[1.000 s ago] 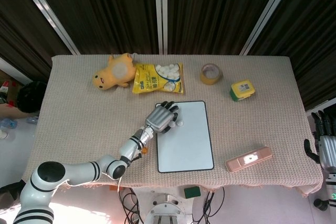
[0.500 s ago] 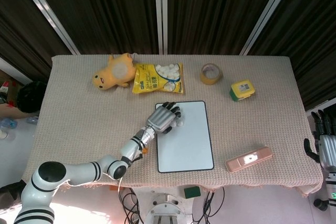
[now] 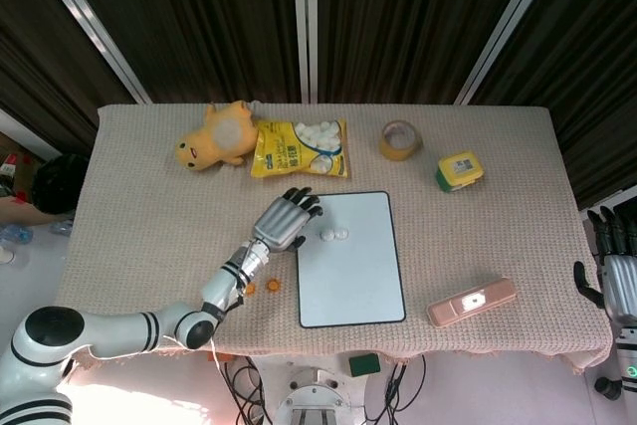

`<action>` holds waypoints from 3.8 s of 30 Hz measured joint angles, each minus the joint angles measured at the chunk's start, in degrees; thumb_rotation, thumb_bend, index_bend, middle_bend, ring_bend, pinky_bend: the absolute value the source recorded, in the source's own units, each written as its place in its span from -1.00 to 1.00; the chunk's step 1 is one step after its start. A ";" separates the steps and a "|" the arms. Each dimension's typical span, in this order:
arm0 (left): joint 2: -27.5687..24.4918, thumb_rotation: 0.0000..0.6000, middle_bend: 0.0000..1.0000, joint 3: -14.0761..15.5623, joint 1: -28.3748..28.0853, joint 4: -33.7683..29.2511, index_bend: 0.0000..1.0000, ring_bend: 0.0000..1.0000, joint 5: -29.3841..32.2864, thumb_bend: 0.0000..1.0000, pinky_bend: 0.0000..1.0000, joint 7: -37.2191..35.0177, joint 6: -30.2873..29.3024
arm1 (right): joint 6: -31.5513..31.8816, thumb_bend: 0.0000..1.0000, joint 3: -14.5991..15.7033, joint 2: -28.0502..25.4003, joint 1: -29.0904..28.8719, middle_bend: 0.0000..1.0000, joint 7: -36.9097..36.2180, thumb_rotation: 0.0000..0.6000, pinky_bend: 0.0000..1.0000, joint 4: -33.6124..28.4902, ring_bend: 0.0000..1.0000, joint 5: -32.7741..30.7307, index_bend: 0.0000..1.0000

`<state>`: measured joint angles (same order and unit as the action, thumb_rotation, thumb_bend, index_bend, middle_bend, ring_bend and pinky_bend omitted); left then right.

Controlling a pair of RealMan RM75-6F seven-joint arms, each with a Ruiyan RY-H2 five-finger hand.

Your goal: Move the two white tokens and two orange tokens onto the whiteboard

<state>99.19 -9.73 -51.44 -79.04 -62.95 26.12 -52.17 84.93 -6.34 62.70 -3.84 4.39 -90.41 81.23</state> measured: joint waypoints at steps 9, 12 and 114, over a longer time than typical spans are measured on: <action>-15.24 0.97 -0.66 7.48 11.06 -15.97 -0.41 -0.87 -2.57 -0.44 -0.68 -1.14 -9.03 | 0.09 -0.05 0.18 0.06 -0.03 -1.00 -0.21 1.00 -1.00 0.00 -1.00 0.45 -1.00; -17.87 0.97 -0.63 11.25 14.95 -17.69 -0.39 -0.87 -5.68 -0.44 -0.68 -3.47 -11.50 | 0.52 -0.05 0.21 -0.07 0.06 -1.00 -0.41 1.00 -1.00 -0.13 -1.00 0.81 -1.00; -9.49 1.00 -0.59 13.42 23.17 -7.01 -0.06 -0.87 -22.29 -0.34 -0.68 -17.75 -6.87 | 0.56 -0.05 0.38 0.20 0.62 -1.00 0.72 1.00 -1.00 0.15 -1.00 0.14 -1.00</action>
<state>89.70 3.69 -28.27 -86.04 -85.23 8.37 -59.04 85.49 -5.96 62.90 -3.22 5.11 -90.26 81.37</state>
